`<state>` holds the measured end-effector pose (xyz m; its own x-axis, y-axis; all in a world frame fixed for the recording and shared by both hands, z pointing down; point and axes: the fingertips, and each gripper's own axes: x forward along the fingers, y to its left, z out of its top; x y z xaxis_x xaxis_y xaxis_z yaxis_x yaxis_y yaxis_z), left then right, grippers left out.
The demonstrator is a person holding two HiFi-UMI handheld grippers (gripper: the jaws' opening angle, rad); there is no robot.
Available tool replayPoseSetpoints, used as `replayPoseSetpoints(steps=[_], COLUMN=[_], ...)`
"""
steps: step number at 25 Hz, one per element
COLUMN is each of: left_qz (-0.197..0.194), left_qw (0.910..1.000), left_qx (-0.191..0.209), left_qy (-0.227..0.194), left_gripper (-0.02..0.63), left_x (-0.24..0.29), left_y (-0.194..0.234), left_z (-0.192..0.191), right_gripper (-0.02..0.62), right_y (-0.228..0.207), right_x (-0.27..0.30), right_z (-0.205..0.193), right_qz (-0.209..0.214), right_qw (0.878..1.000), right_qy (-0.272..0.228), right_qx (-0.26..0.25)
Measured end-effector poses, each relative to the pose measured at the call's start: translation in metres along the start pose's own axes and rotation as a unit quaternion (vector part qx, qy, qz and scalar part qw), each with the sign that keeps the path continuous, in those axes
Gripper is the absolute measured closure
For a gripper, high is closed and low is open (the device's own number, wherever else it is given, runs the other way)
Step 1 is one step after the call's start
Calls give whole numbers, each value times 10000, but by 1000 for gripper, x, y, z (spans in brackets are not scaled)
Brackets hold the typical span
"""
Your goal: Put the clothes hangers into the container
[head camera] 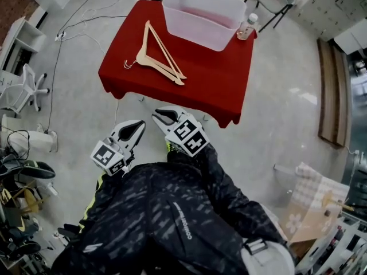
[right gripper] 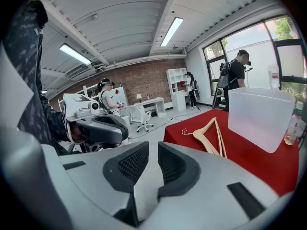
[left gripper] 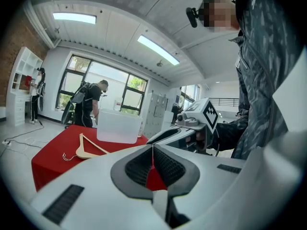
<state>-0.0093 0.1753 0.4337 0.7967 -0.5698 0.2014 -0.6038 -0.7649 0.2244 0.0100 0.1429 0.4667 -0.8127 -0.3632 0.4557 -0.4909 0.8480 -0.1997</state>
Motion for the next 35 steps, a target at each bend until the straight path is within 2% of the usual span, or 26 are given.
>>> replayPoseSetpoints(steps=[17, 23, 31, 35], left_qz=[-5, -181, -482, -695], left_qw=[9998, 9995, 9979, 9956], left_qx=[-193, -249, -82, -142], left_qy=[-29, 56, 421, 604], left_gripper=[594, 594, 594, 594], left_x=[32, 49, 75, 87], left_y=[71, 113, 155, 182], left_z=[-6, -9, -16, -29], right_gripper=[499, 472, 437, 421], right_y=[-62, -104, -146, -170], right_x=[54, 89, 123, 150], right_z=[-5, -5, -12, -22], right_qz=[-224, -532, -745, -850], right_qw=[9985, 9951, 9891, 9842], right_qy=[497, 831, 1266, 1540], right_qx=[-83, -29, 134, 181])
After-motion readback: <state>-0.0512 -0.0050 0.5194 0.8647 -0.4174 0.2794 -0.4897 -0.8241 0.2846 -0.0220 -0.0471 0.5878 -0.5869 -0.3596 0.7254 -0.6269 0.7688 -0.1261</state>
